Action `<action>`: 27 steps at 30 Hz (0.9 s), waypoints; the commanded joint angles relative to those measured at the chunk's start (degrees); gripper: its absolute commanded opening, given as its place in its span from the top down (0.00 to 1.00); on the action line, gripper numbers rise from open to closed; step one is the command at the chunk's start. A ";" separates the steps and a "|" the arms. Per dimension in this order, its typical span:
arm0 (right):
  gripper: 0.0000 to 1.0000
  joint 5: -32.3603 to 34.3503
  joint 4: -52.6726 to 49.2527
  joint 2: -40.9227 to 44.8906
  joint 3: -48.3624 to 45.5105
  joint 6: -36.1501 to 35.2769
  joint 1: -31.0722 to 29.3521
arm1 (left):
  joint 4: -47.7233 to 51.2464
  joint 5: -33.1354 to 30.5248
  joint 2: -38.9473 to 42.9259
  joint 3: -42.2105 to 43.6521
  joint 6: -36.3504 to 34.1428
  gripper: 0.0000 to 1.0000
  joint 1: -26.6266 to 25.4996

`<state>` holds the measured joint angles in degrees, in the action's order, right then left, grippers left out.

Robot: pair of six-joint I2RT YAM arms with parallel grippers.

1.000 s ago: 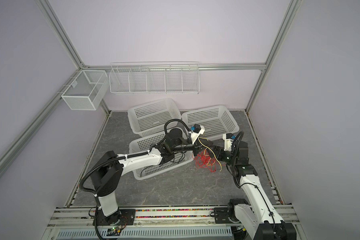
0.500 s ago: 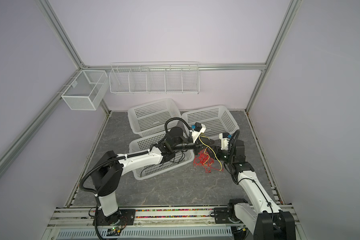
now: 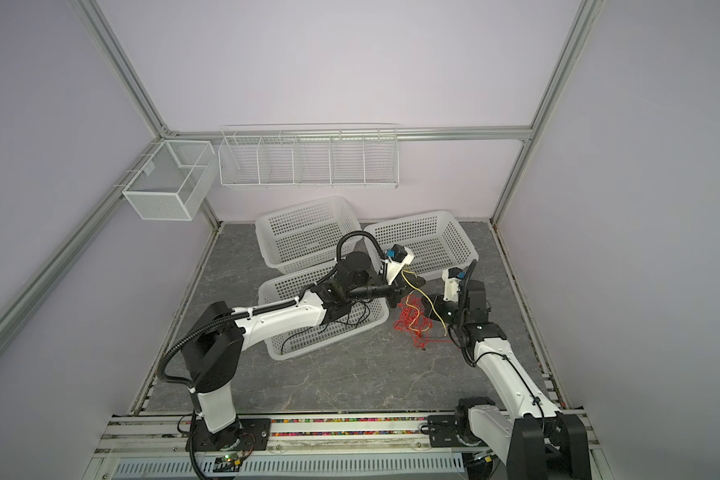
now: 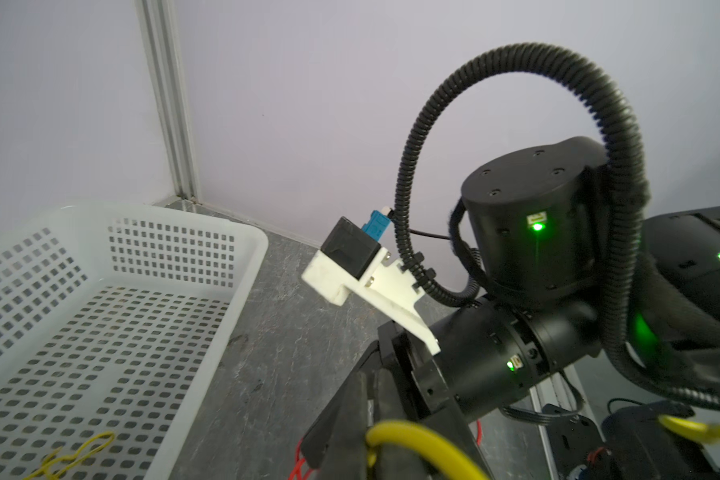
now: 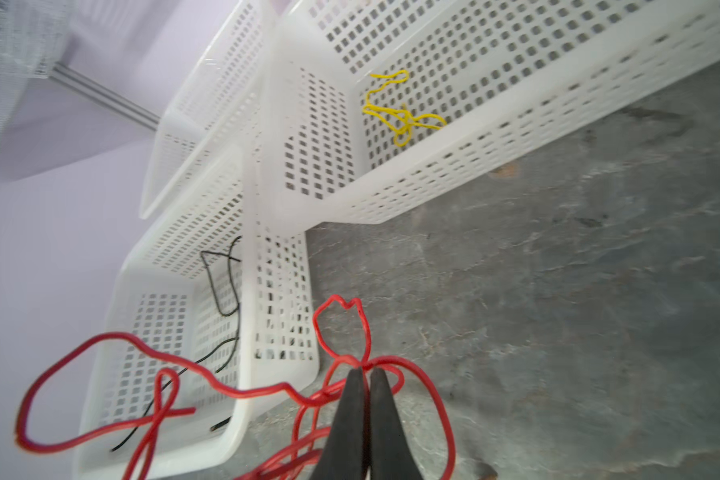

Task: Untangle the cables

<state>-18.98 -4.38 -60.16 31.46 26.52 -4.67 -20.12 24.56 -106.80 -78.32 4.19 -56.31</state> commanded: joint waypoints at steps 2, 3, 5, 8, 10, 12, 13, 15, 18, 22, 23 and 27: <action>0.94 12.80 -4.56 -1.77 0.21 -1.02 -0.28 | 2.95 -6.48 3.60 -2.81 -3.71 1.00 -0.29; 0.94 15.27 -5.11 -2.21 0.10 -0.65 -0.26 | 3.19 -7.95 4.25 -2.82 -4.20 1.00 -0.33; 0.94 18.62 -5.84 -2.80 -0.07 -0.08 -0.26 | 3.91 -11.13 5.48 -2.79 -5.51 1.00 -0.36; 0.94 23.33 -6.32 -2.78 -0.76 1.00 -0.26 | 5.00 -17.25 7.54 -2.42 -7.77 1.00 -0.38; 0.94 26.26 -6.74 -2.51 -1.22 1.33 -0.27 | 5.09 -21.26 9.13 -1.64 -9.53 1.00 -0.38; 0.94 28.35 -7.13 -2.11 -1.40 1.52 -0.26 | 5.35 -24.50 10.69 -0.87 -11.02 1.00 -0.39; 0.94 29.33 -7.38 -1.98 -1.54 1.62 -0.26 | 5.55 -26.16 11.34 -0.49 -11.80 1.00 -0.38; 0.94 30.79 -7.82 -1.98 -1.49 1.60 -0.19 | 5.94 -28.24 12.58 0.03 -12.71 1.00 -0.38; 0.94 31.13 -7.92 -2.06 -1.38 1.60 -0.11 | 6.76 -28.60 13.80 0.44 -13.25 1.00 -0.42; 0.94 31.99 -8.44 -2.33 -0.86 1.78 0.17 | 7.52 -26.99 15.04 0.86 -12.53 1.00 -0.38; 0.94 31.61 -8.25 -2.26 -0.79 1.52 0.18 | 7.85 -26.57 15.17 0.80 -12.45 1.00 -0.38; 0.94 26.62 -6.61 -0.68 -0.19 -1.34 0.12 | 8.08 -24.44 13.89 0.73 -11.05 1.00 -0.45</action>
<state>9.06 -10.57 -62.39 31.16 26.98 -4.86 -11.18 -0.95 -93.23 -77.67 -6.76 -56.75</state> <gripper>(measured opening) 0.064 0.047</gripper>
